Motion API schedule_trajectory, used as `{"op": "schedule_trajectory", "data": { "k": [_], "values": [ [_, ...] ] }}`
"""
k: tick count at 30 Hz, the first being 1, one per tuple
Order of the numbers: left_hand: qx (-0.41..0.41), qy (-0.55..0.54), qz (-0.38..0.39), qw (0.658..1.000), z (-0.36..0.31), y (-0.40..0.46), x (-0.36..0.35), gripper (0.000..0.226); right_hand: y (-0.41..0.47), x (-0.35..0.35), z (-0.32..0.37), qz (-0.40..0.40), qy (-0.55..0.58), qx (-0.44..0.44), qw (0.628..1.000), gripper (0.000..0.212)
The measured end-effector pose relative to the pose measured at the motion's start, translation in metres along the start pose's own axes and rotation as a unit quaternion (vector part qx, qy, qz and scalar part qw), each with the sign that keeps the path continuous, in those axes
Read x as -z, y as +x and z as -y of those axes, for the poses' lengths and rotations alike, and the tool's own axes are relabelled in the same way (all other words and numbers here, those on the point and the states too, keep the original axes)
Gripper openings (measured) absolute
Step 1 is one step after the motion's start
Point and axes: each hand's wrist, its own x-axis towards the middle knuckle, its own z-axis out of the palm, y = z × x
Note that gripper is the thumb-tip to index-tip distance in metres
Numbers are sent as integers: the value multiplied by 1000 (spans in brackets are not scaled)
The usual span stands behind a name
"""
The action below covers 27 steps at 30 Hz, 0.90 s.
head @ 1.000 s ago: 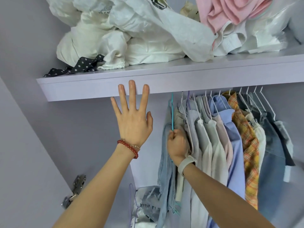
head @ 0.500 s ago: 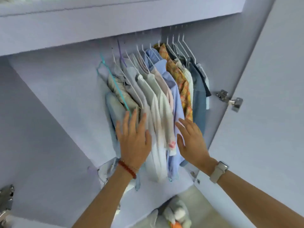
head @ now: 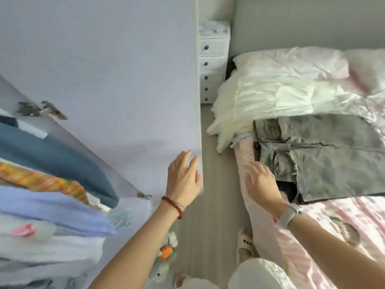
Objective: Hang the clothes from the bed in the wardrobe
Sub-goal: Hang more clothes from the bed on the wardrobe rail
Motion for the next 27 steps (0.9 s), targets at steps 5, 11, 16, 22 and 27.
{"op": "schedule_trajectory", "data": {
  "k": [5,11,16,22,27],
  "values": [
    [-90,-21,95,991,-108,85,-89,38,-3,32,-141,-25,39,-189,981,32],
    [-152,-33,265,951,-254,152,-217,43,-15,76,-306,-82,59,-340,935,24],
    [-214,-5,312,926,-354,177,-301,46,-19,93,-424,-89,56,-417,903,24],
    [-267,97,365,887,-406,196,-391,55,-6,93,-542,-118,79,-483,864,33],
    [-269,165,375,872,-413,209,-444,72,15,90,-615,-121,131,-556,812,24]
  ]
}}
